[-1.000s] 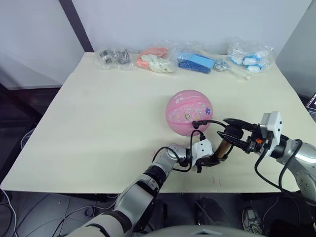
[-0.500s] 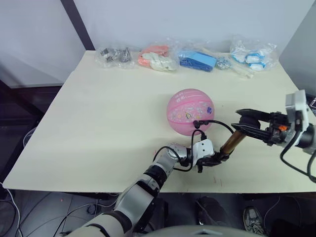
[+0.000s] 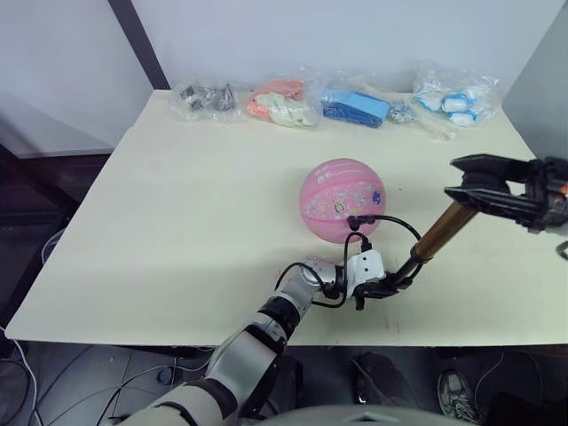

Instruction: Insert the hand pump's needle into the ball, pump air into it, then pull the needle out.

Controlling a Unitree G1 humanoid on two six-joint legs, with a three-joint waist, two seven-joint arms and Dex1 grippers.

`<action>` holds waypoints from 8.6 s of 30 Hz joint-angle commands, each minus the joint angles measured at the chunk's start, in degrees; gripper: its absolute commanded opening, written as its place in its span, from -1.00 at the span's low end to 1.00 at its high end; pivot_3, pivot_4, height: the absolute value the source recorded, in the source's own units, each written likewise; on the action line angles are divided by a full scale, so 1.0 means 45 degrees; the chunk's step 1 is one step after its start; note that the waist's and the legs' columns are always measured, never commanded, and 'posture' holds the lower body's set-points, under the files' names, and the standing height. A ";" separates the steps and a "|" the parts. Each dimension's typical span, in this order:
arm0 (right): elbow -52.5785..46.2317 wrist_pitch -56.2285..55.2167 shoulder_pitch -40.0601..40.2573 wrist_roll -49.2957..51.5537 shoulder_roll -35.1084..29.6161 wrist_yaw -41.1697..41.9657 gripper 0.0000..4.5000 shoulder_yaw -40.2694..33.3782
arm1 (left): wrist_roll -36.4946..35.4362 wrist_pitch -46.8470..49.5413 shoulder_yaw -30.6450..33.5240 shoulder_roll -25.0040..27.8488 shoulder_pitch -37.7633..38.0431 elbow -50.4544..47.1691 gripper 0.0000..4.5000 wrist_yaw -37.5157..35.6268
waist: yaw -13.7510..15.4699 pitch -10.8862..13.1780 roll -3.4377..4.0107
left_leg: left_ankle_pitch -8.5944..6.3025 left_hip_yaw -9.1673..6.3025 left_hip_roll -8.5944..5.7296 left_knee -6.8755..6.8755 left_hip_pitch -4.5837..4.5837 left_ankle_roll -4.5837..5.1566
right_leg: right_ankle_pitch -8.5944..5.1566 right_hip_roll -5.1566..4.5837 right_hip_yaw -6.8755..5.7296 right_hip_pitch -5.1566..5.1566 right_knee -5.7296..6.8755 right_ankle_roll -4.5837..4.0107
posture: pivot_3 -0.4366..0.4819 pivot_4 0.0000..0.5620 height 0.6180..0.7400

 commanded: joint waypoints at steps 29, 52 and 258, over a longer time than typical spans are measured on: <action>-0.0499 -0.4476 0.4171 -0.6115 0.3785 0.0295 -0.10 0.4341 | 0.0477 0.0665 -0.0226 0.0525 0.0488 0.0986 -0.52 0.0246 | -0.0055 -0.0081 -0.0102 | -0.0001 0.0012 0.0006 -0.0011 0.0100 -0.0002 | -0.0004 0.0017 0.0009 0.0066 0.0017 0.0002 | -0.05 -0.47 0.94; -0.0807 -0.3752 0.3200 -0.4718 0.3933 0.0106 -0.10 0.3253 | 0.0454 0.0631 -0.0214 0.0548 0.0518 0.0987 -0.52 0.0234 | -0.0051 -0.0074 -0.0098 | -0.0002 0.0014 0.0008 -0.0025 0.0110 -0.0003 | -0.0004 0.0013 0.0015 0.0068 0.0013 -0.0001 | -0.05 -0.47 0.94; 0.1714 -0.8215 0.2845 -0.8834 0.2824 0.2015 -0.10 0.2915 | -0.7303 0.4883 0.3922 0.8285 0.4542 -1.3845 1.00 -0.4641 | 0.0076 0.0197 0.0154 | 0.0003 0.0039 -0.0008 0.0010 -0.0107 -0.0007 | 0.0003 -0.0007 0.0050 -0.0155 0.0049 -0.0009 | -0.05 -0.47 0.94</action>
